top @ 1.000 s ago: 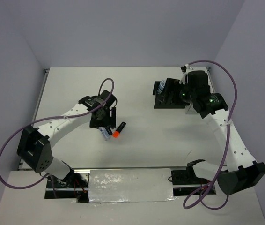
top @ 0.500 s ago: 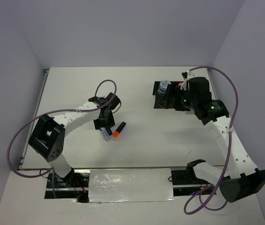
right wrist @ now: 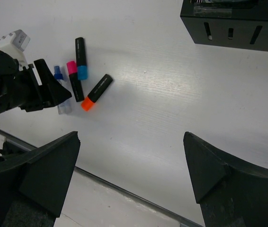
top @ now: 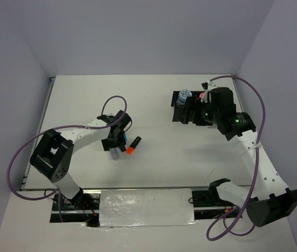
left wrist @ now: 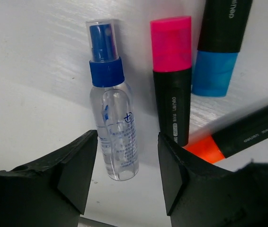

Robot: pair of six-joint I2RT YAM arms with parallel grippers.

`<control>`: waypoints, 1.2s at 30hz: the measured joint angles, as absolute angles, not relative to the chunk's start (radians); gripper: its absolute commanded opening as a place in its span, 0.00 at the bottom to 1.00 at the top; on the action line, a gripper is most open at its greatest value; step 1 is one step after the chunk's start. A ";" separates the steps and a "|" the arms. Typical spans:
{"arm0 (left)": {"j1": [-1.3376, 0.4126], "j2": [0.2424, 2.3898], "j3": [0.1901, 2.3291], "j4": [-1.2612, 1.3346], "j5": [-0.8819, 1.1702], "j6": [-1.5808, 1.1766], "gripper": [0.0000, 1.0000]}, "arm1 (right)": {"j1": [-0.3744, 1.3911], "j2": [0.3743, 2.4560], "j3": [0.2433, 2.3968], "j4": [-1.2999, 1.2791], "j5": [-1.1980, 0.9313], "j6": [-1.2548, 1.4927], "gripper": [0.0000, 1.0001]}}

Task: Sort the stationery into containers
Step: Pick up the stationery from the center of the board.

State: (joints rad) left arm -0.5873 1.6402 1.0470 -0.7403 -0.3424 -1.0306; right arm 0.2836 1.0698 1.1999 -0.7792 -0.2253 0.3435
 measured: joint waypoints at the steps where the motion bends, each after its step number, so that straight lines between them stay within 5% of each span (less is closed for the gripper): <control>1: -0.587 1.640 1.045 -0.731 -0.340 -1.031 0.66 | 0.285 1.071 1.200 -0.780 -0.226 0.342 0.97; 15: -0.569 1.586 0.902 -0.650 -0.331 -1.076 0.58 | 0.306 1.073 1.206 -0.781 -0.234 0.346 0.97; 18: -0.564 1.559 0.868 -0.632 -0.328 -1.082 0.31 | 0.314 1.079 1.213 -0.781 -0.238 0.350 0.97; 20: -0.564 1.533 0.847 -0.621 -0.324 -1.074 0.01 | 0.321 1.086 1.221 -0.778 -0.244 0.355 0.97; 28: -0.627 1.272 0.826 -0.547 -0.278 -0.921 0.00 | 0.342 1.064 1.142 -0.608 -0.359 0.519 0.99; 36: -0.679 0.962 0.824 -0.162 0.030 -0.703 0.00 | 0.541 1.059 1.098 -0.403 -0.329 0.741 1.00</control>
